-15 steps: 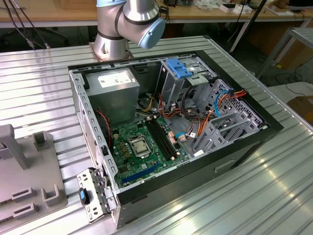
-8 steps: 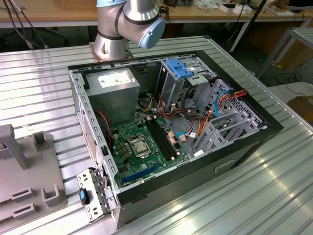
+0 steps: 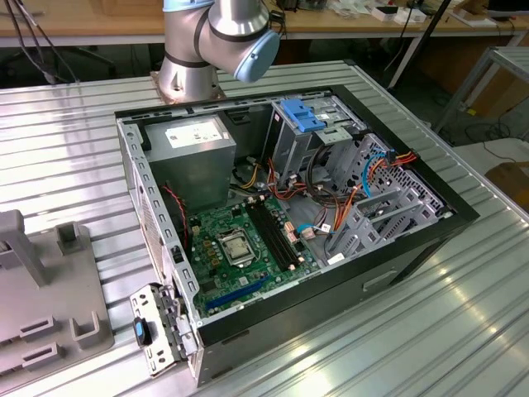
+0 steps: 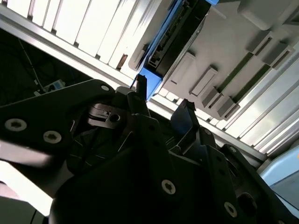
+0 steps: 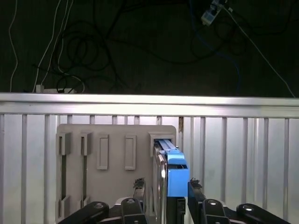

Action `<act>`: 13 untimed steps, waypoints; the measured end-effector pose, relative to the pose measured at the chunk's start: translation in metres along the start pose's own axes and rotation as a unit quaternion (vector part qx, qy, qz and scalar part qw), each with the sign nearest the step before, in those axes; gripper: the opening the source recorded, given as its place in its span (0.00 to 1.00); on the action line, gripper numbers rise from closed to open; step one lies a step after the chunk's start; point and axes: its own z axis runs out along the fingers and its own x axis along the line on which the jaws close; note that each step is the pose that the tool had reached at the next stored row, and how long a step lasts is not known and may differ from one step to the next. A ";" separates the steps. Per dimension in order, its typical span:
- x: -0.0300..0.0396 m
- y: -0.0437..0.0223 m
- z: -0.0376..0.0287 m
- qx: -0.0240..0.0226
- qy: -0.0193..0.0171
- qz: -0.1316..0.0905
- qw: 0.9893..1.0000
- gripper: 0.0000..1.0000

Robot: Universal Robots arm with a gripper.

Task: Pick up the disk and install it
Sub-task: 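Pick up the disk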

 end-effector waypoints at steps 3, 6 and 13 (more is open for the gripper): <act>-0.0009 0.0000 0.0046 -0.001 0.000 -0.003 1.000 0.48; -0.0039 -0.0001 0.0078 -0.001 0.000 -0.003 1.000 0.48; -0.0048 -0.0001 0.0080 -0.001 0.001 -0.003 1.000 0.48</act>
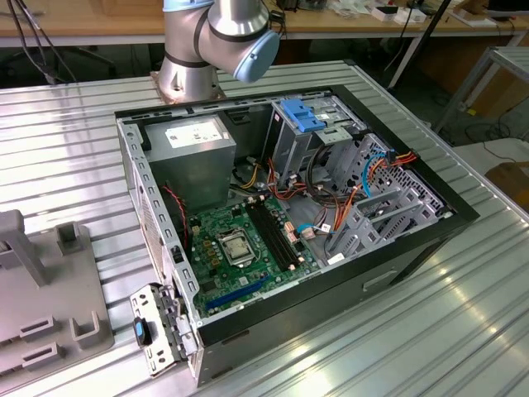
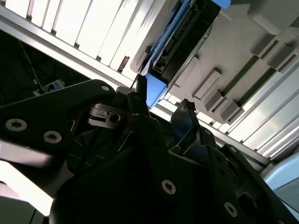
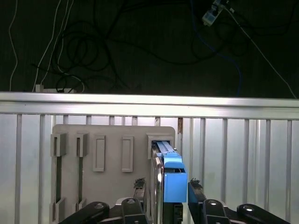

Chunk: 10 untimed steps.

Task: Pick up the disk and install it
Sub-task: 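Pick up the disk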

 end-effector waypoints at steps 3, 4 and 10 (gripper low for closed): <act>0.0000 0.0000 0.0000 0.000 0.000 0.000 1.000 0.48; 0.0000 0.0000 0.0000 0.000 0.000 0.000 1.000 0.49; -0.0009 -0.0001 0.0070 -0.001 0.000 0.000 1.000 0.56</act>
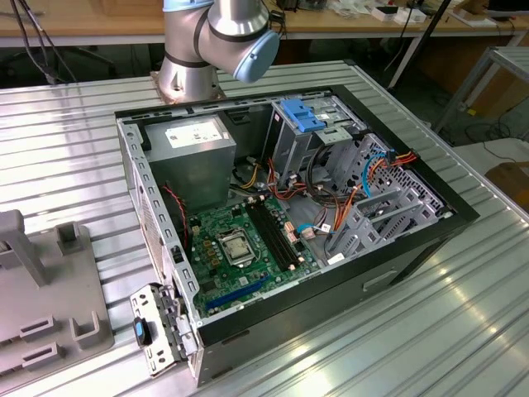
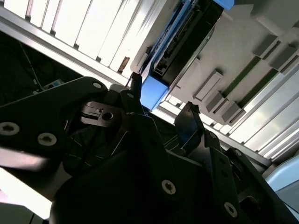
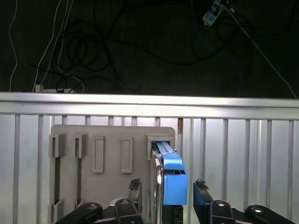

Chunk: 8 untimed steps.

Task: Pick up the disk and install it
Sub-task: 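Pick up the disk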

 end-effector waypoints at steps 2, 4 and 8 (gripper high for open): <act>0.0001 0.0000 0.0039 0.000 0.000 0.000 1.000 0.56; 0.0002 0.0000 0.0080 0.000 0.000 0.000 1.000 0.56; 0.0003 0.0018 0.0137 0.000 0.000 0.000 1.000 0.56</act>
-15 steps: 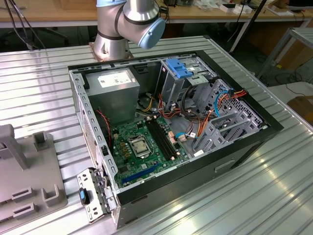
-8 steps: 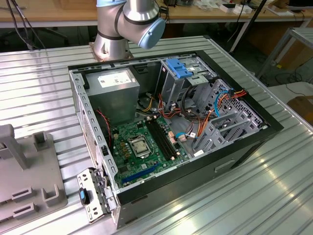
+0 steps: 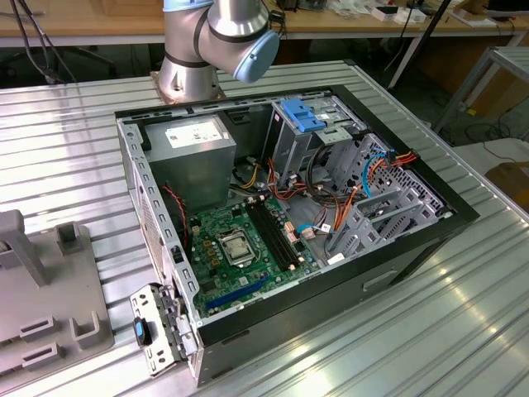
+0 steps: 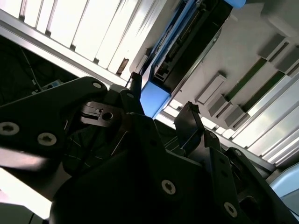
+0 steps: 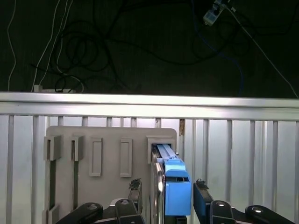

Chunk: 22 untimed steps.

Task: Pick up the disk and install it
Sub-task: 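Pick up the disk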

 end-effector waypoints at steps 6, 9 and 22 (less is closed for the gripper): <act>0.0003 0.0013 0.0106 0.003 0.000 0.000 1.000 0.56; 0.0004 0.0014 0.0137 0.003 0.000 0.000 1.000 0.56; -0.0076 0.0013 0.0143 0.003 -0.001 0.000 1.000 0.47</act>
